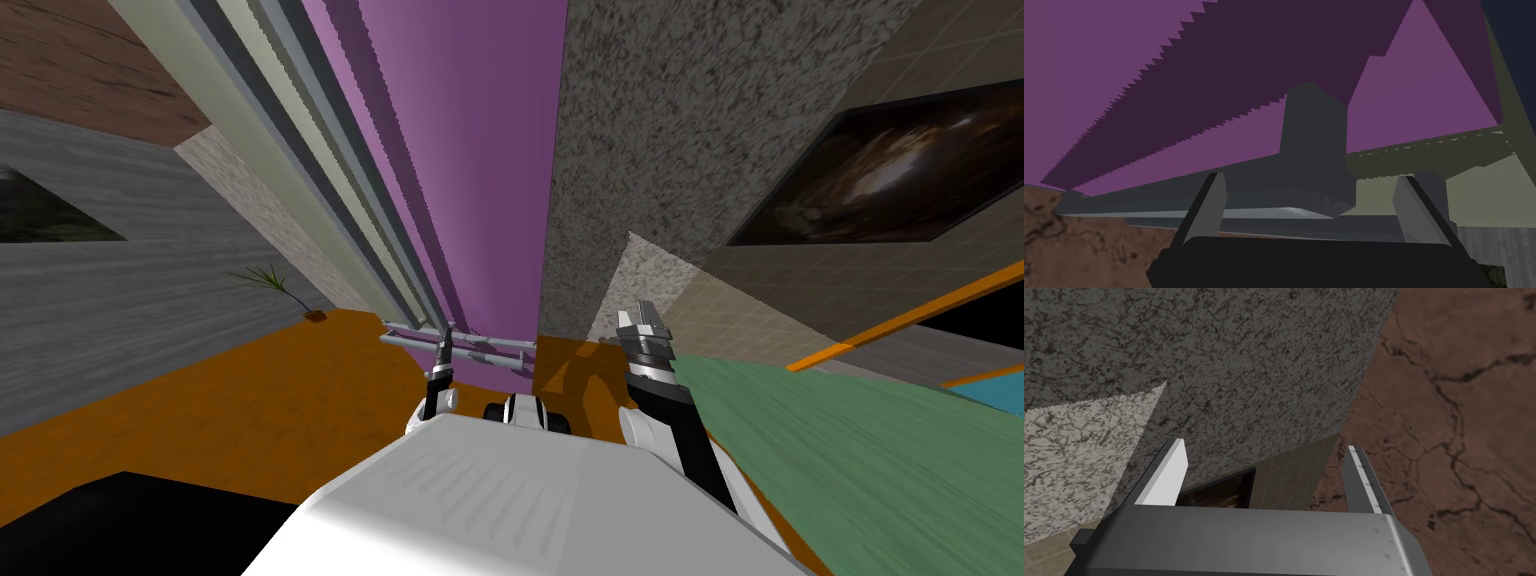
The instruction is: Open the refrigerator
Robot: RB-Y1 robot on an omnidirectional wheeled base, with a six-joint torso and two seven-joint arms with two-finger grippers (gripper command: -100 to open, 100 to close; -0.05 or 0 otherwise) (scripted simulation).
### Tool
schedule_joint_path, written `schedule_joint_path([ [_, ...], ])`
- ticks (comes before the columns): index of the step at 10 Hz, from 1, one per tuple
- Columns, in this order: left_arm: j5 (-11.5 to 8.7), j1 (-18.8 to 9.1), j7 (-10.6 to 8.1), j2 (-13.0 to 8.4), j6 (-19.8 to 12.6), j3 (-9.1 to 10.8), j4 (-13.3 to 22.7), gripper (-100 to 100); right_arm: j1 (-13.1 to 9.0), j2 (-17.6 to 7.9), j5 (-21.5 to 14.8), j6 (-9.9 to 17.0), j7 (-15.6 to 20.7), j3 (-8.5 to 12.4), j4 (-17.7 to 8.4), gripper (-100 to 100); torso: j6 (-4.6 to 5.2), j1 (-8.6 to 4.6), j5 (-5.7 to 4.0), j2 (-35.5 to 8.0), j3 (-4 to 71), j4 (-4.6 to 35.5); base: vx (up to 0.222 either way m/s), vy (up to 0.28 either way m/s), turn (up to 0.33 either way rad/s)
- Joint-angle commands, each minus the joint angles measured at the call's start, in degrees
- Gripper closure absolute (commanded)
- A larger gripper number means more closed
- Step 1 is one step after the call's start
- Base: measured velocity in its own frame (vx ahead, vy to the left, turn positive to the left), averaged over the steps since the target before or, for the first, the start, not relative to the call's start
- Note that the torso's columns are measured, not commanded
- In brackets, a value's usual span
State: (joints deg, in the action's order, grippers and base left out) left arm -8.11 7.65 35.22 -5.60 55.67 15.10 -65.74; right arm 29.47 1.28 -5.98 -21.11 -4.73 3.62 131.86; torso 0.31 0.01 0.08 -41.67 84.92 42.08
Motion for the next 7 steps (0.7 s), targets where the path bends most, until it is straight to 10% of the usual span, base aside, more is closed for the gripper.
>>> schedule_joint_path([
  [1,0.01,-0.54,0.26,0.08,0.36,0.01,1.18,-100,0.00,0.00,0.00,0.00,0.00,0.00,0.00,0,-0.18,0.03,-0.03,-0.26,-0.15,0.09,0.022,-0.023,-0.004],
  [5,-0.21,-2.63,0.14,-1.20,-2.97,0.61,0.00,-100,0.00,0.00,0.00,0.00,0.00,0.00,0.00,0,-0.31,-0.02,-0.08,-0.70,-0.41,0.23,0.011,-0.012,0.020],
  [6,-0.11,-1.65,0.15,-0.62,-1.41,0.33,0.62,100,-0.01,0.00,0.00,0.00,0.00,0.00,0.00,0,-0.31,-0.01,-0.07,-0.66,-0.38,0.21,-0.006,0.008,-0.041],
  [7,-0.05,-1.13,0.23,-0.26,-0.48,0.17,0.98,100,-0.01,0.00,0.00,0.00,0.00,0.00,0.00,0,-0.36,0.12,0.03,-0.61,-0.38,0.12,-0.012,0.012,-0.040],
])
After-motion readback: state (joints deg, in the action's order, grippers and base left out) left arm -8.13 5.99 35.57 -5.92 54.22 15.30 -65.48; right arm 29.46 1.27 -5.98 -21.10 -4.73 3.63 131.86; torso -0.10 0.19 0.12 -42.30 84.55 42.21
